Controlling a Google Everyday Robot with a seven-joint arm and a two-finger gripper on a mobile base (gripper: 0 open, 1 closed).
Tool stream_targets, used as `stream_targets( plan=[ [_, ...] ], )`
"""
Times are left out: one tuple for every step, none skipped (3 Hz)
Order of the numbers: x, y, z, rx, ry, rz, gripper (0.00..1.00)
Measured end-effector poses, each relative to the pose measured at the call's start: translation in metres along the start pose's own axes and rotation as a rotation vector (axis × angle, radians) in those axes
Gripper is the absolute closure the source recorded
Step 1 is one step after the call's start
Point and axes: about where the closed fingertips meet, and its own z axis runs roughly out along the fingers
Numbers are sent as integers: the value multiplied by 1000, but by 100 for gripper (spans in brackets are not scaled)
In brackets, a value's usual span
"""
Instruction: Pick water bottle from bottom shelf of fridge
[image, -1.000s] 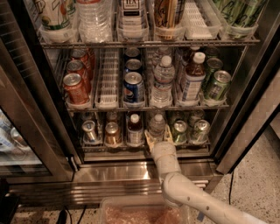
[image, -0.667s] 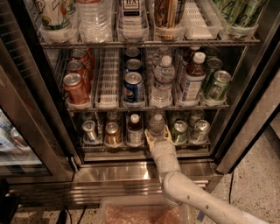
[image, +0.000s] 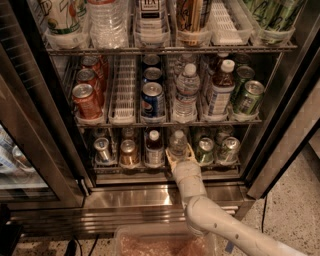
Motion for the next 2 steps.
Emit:
stream_targets(
  plan=[
    [0, 0, 0, 0, 0, 0, 100],
    [-4, 4, 0, -26, 6, 37, 100]
  ],
)
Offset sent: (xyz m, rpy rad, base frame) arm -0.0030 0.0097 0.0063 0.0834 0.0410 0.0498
